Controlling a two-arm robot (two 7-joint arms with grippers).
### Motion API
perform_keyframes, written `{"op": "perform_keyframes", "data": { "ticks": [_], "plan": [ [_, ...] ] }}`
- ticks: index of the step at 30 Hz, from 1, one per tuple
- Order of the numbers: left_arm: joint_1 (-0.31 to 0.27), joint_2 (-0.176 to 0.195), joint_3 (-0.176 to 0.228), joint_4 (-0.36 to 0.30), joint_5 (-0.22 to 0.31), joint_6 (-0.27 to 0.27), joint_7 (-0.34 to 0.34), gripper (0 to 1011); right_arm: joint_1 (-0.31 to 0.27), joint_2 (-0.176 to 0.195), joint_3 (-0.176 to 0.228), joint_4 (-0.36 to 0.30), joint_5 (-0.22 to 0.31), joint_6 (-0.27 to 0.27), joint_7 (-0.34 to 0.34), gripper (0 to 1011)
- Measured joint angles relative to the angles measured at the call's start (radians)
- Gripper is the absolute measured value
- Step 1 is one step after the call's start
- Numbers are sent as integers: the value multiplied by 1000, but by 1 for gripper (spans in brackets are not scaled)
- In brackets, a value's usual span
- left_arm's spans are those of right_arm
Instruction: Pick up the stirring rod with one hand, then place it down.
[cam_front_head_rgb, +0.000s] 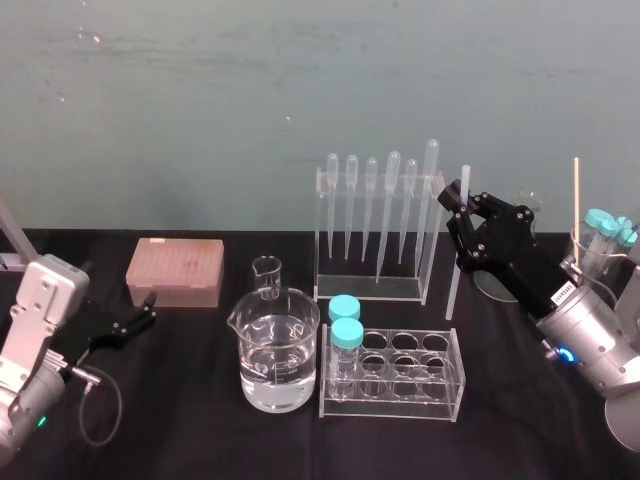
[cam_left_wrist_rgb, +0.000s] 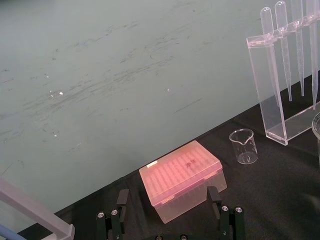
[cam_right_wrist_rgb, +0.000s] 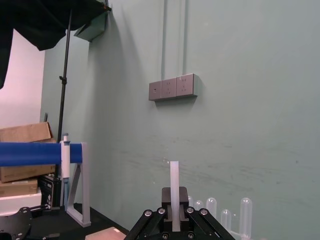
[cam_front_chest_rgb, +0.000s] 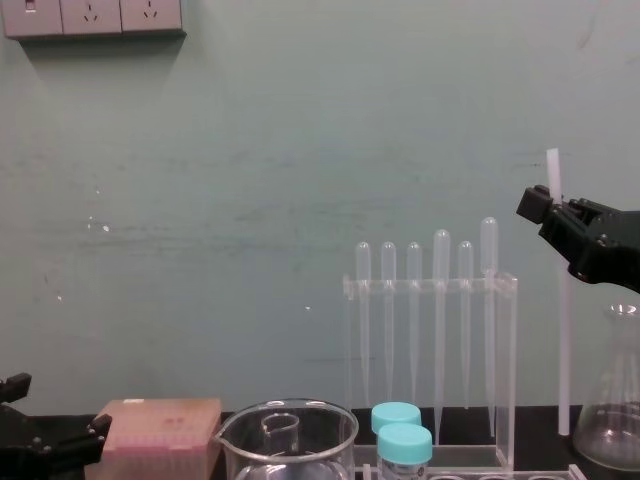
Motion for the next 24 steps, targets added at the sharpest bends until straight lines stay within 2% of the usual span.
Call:
{"op": "perform_keyframes", "data": {
  "ticks": [24],
  "plan": [
    [0,0,0,0,0,0,0,1000,0,0,0,0,0,0,0,70]
  ]
}}
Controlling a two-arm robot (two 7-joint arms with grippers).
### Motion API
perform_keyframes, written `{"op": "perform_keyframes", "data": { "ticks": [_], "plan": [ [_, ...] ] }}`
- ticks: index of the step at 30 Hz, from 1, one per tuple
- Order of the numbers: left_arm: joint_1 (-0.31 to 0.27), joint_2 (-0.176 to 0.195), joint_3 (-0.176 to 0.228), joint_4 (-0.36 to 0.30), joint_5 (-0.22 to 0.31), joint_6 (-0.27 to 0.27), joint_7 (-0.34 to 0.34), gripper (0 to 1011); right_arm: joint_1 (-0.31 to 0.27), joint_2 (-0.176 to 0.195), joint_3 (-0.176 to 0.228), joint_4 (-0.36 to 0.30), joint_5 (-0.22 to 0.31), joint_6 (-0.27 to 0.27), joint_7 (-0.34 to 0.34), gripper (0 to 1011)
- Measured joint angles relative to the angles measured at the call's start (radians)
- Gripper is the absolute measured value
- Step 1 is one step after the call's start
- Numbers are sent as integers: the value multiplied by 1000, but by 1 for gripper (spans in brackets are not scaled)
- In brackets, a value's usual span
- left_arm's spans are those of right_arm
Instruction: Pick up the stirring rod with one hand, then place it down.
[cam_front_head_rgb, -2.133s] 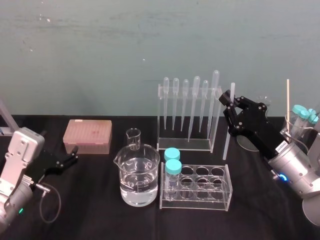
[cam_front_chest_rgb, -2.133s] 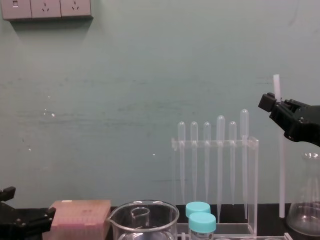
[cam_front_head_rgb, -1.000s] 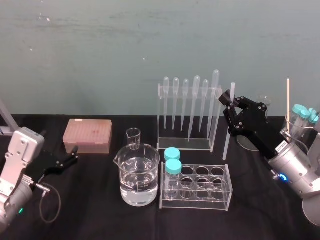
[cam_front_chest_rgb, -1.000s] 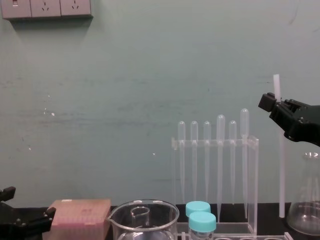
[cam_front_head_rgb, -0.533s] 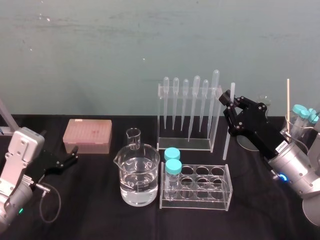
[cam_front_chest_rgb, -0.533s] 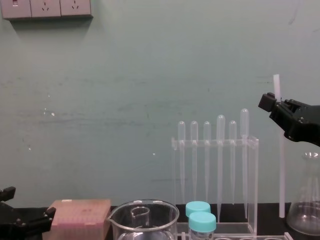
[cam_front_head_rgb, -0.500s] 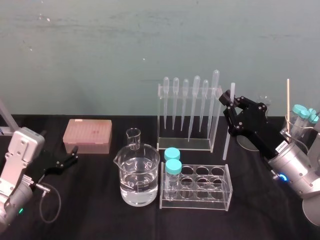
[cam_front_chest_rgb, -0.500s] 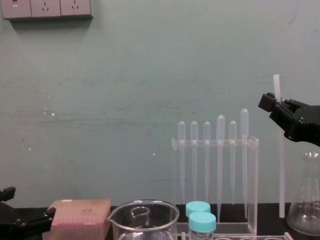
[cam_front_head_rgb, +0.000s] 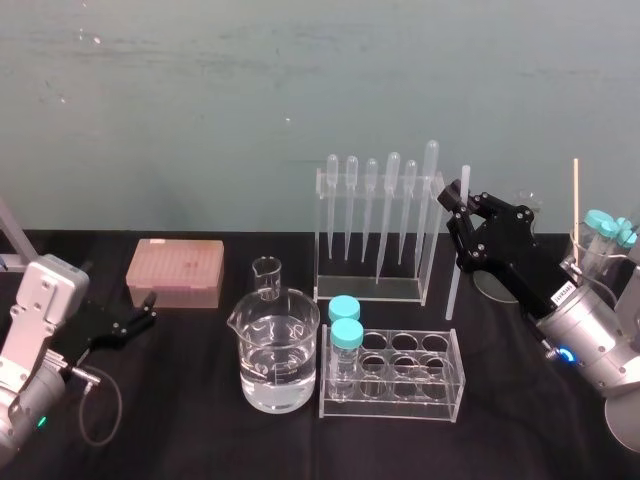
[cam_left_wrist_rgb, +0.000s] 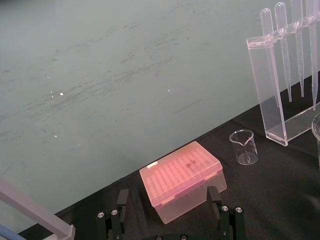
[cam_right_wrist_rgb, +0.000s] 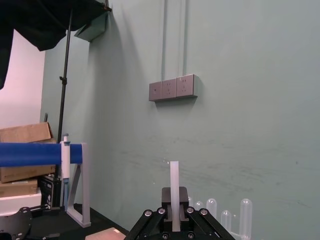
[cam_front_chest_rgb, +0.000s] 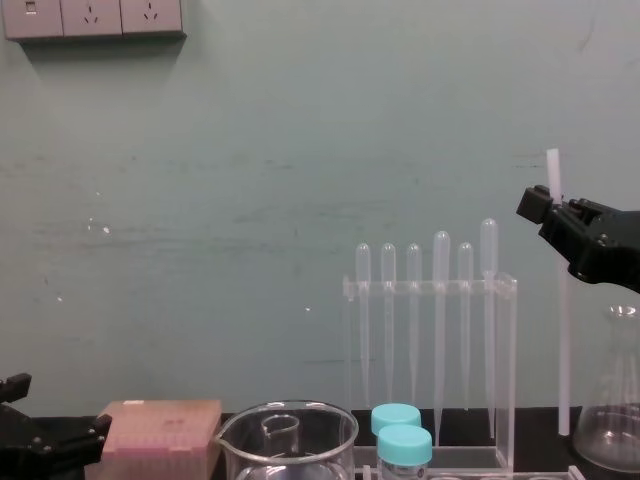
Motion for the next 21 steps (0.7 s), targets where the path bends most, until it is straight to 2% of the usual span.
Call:
{"op": "perform_keyframes", "data": {
  "ticks": [21],
  "plan": [
    [0,0,0,0,0,0,0,1000,0,0,0,0,0,0,0,70]
  ]
}}
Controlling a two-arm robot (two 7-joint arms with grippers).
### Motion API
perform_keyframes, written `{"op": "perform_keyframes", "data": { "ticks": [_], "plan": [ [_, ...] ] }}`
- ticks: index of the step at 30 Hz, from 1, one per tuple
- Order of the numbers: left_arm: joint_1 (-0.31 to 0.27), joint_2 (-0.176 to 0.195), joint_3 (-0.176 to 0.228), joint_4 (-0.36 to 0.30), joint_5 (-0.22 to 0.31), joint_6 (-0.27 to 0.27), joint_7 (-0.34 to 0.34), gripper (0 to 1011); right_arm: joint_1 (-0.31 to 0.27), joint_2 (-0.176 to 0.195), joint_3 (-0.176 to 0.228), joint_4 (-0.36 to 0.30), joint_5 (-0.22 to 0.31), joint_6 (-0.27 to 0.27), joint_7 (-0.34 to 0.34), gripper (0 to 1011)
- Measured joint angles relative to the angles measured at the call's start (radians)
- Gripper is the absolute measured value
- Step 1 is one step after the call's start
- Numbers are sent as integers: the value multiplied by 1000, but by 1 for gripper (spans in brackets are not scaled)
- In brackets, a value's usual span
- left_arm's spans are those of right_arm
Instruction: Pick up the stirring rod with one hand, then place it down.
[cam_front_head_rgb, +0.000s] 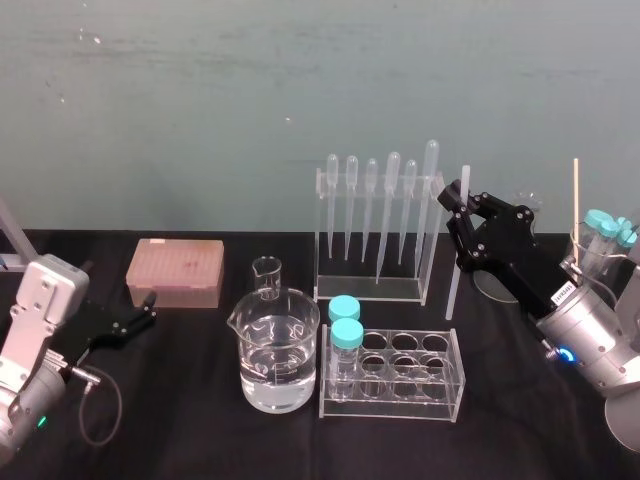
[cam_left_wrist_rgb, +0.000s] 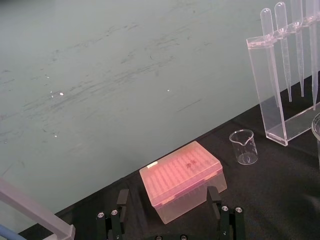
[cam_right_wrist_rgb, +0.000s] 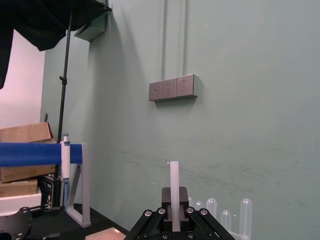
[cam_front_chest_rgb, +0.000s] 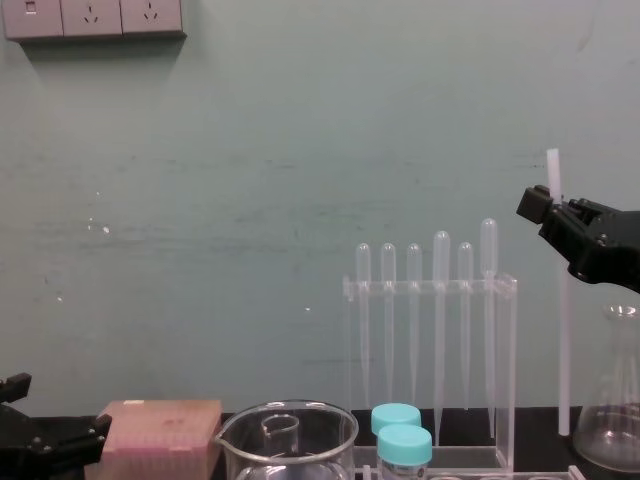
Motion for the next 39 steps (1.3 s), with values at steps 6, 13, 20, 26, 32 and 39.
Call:
{"op": "perform_keyframes", "data": {
  "ticks": [6,13,20,26,32,39],
  "plan": [
    [0,0,0,0,0,0,0,1000,0,0,0,0,0,0,0,70],
    [0,0,0,0,0,0,0,1000,0,0,0,0,0,0,0,70],
    [0,0,0,0,0,0,0,1000,-1,1,2,-2,-2,4,6,70],
    [0,0,0,0,0,0,0,1000,-20,15,14,-40,12,49,38,70],
    [0,0,0,0,0,0,0,1000,-48,32,20,-80,21,89,71,70],
    [0,0,0,0,0,0,0,1000,-52,36,12,-76,24,112,109,70]
  ]
}}
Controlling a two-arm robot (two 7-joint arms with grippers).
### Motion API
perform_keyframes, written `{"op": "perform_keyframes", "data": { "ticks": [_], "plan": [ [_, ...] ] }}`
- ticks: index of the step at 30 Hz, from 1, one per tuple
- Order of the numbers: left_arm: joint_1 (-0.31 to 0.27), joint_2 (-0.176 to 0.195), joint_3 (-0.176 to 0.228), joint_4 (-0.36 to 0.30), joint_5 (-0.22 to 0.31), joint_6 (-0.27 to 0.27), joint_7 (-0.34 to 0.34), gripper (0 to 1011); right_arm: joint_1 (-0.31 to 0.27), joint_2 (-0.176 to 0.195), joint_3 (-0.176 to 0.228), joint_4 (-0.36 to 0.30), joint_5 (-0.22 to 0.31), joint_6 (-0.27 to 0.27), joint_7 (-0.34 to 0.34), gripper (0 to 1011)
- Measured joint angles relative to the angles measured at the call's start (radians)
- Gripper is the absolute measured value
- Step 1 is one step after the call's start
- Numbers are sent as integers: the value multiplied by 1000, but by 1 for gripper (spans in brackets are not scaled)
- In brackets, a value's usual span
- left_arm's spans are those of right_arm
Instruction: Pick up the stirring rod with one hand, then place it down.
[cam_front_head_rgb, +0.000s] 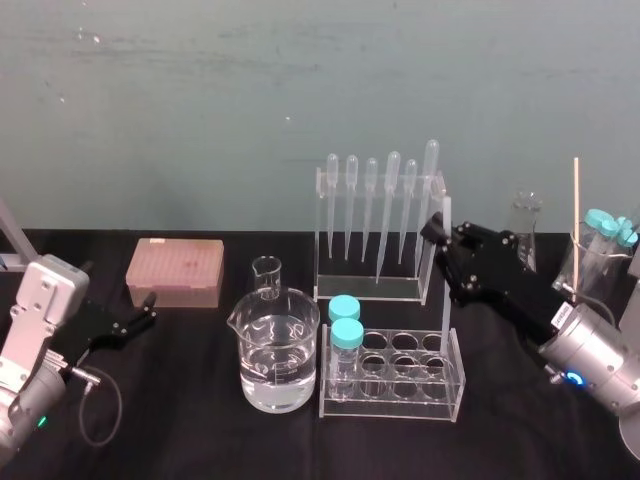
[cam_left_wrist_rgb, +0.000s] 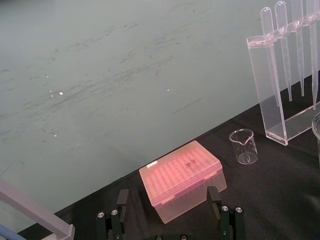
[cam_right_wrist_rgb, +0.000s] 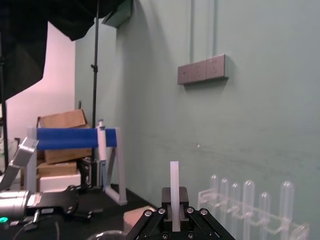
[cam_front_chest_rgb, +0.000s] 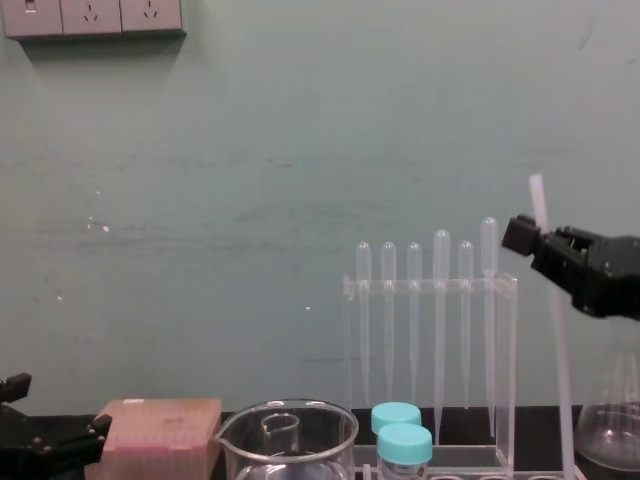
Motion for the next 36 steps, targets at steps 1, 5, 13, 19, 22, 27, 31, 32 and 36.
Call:
{"op": "perform_keyframes", "data": {
  "ticks": [1,5,13,19,22,27,31,32,36],
  "plan": [
    [0,0,0,0,0,0,0,1000,1,0,-3,7,0,4,7,70],
    [0,0,0,0,0,0,0,1000,10,-2,-12,28,-2,10,22,70],
    [0,0,0,0,0,0,0,1000,35,-7,-37,89,-17,22,46,70],
    [0,0,0,0,0,0,0,1000,59,-10,-58,136,-31,32,67,70],
    [0,0,0,0,0,0,0,1000,70,-11,-71,155,-39,43,72,70],
    [0,0,0,0,0,0,0,1000,83,-9,-88,174,-52,65,74,70],
    [0,0,0,0,0,0,0,1000,88,-7,-95,179,-63,78,66,70],
    [0,0,0,0,0,0,0,1000,88,-7,-95,179,-63,78,66,70],
    [0,0,0,0,0,0,0,1000,88,-7,-94,179,-62,78,66,70]
  ]
}}
